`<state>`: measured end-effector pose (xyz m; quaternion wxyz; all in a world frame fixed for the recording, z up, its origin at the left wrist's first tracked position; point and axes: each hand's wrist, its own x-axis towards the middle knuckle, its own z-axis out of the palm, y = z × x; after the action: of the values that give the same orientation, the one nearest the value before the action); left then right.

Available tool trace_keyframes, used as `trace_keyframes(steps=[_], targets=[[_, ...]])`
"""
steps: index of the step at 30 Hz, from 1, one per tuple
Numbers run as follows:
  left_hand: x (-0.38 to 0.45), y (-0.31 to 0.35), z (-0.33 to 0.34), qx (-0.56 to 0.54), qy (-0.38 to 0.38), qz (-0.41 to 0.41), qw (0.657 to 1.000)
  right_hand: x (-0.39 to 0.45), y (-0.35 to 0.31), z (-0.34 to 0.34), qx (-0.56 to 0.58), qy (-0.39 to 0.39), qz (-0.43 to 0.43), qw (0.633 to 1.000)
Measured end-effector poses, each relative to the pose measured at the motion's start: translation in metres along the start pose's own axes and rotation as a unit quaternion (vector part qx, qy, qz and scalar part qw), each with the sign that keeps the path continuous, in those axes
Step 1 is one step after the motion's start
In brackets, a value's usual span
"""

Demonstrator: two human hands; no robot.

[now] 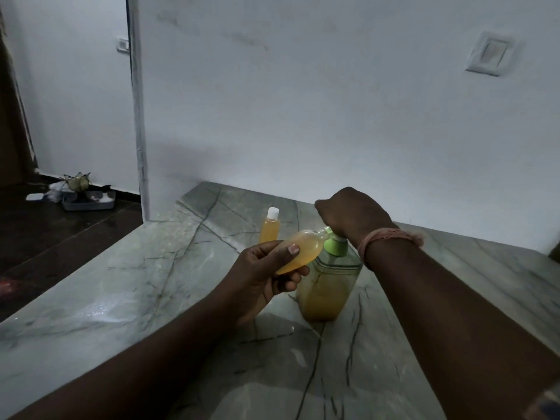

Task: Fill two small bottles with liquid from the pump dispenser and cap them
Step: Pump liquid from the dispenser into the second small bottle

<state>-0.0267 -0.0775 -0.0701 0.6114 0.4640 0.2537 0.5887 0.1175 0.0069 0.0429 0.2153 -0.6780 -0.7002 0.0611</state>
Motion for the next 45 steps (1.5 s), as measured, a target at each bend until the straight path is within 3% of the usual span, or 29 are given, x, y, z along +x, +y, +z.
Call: trace_keyframes(steps=[6, 12, 20, 25, 33, 40, 45], targets=[[-0.003, 0.001, 0.000, -0.004, 0.006, -0.003, 1.000, 0.000, -0.008, -0.006, -0.085, 0.001, -0.031, 0.996], [-0.002, 0.000, 0.000, -0.002, 0.000, -0.001, 1.000, 0.002, 0.001, 0.003, -0.008, 0.008, -0.008, 1.000], [-0.002, 0.000, 0.000, 0.003, 0.004, -0.005, 1.000, 0.003, -0.006, -0.006, -0.081, 0.013, -0.036, 0.996], [0.001, -0.002, -0.002, 0.005, 0.004, -0.002, 1.000, 0.006, 0.002, 0.007, 0.006, 0.005, -0.005, 1.000], [-0.001, 0.001, 0.002, 0.006, 0.004, -0.003, 1.000, 0.002, -0.006, -0.006, -0.055, -0.013, -0.015, 0.998], [0.001, -0.002, -0.001, 0.000, 0.004, -0.005, 1.000, 0.002, 0.002, 0.004, 0.009, 0.009, -0.008, 1.000], [-0.001, 0.001, 0.001, -0.007, 0.001, -0.007, 1.000, -0.001, -0.006, -0.007, -0.059, -0.013, -0.019, 0.998]])
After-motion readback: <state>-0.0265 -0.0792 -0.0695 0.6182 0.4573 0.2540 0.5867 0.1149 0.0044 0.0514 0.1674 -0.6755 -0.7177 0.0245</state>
